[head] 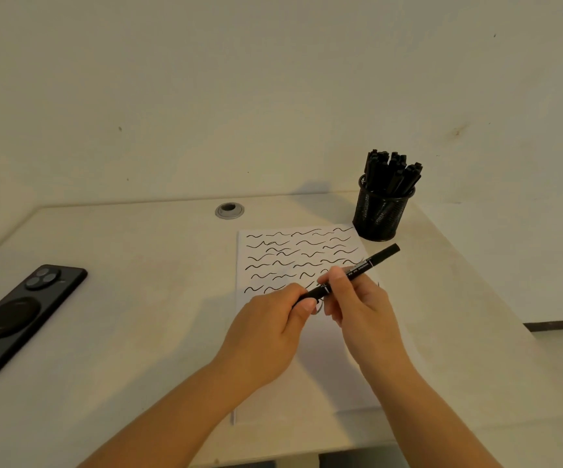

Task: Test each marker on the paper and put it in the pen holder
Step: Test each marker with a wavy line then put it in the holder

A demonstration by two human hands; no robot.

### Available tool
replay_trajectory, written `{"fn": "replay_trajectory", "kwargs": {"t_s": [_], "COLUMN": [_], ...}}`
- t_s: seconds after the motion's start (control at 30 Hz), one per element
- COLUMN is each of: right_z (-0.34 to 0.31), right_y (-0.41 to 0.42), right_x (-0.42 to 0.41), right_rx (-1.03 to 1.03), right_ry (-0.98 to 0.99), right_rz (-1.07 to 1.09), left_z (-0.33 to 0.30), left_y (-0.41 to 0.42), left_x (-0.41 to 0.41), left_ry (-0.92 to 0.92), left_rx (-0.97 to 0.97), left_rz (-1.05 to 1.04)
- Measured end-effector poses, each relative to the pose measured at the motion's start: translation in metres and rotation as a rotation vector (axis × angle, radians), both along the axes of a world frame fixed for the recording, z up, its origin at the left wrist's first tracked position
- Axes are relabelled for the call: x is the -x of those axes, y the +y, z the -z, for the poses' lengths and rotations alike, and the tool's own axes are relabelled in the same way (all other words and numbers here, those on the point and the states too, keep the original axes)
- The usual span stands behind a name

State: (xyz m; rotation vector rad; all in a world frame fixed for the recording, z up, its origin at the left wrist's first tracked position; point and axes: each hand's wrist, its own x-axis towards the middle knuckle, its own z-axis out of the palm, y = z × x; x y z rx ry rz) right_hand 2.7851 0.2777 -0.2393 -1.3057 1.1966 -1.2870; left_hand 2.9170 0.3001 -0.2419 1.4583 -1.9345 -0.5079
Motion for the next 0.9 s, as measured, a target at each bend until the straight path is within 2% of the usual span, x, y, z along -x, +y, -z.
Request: {"fn": "replay_trajectory", "kwargs": {"t_s": [0.1,0.2,0.53,0.67,0.73,0.8,0.9], "right_z": [0.001,0.002,0.011,0.01,0.009,0.013,0.017], "right_y": [0.002,0.004,0.004,-0.019,-0.025,-0.025,-0.025], "right_x": [0.0,0.002,-0.001,0.031,0.052,0.066,0.078], "right_rx": [0.005,0.039,0.117,0.004,0.037,0.073,0.098], "right_ry": [-0.006,0.026,0.066,-0.126,-0.106,-0.015,0.025], "right_rz": [-0.004,-0.011,0.008,0.233,0.303,0.337,0.37], "left_z": [-0.003,-0.006,-0.009,-0.01,-0.008,-0.004,0.003], "left_y": [0.003,0.005,0.004,0.011,0.011,0.006,-0.004], "left_x": [0.003,0.006,0.007,-0.007,-0.014,-0.019,-0.021], "left_ry": [-0.092,-0.012,0.624,0.941,1.003,0.973,0.739], "left_rx": [0.041,-0.049,-0.599,-0.91,-0.888,-0.762,-0.569], "left_rz": [-0.021,0.013,0.165,0.242,0.154,0.038,-0.017]}}
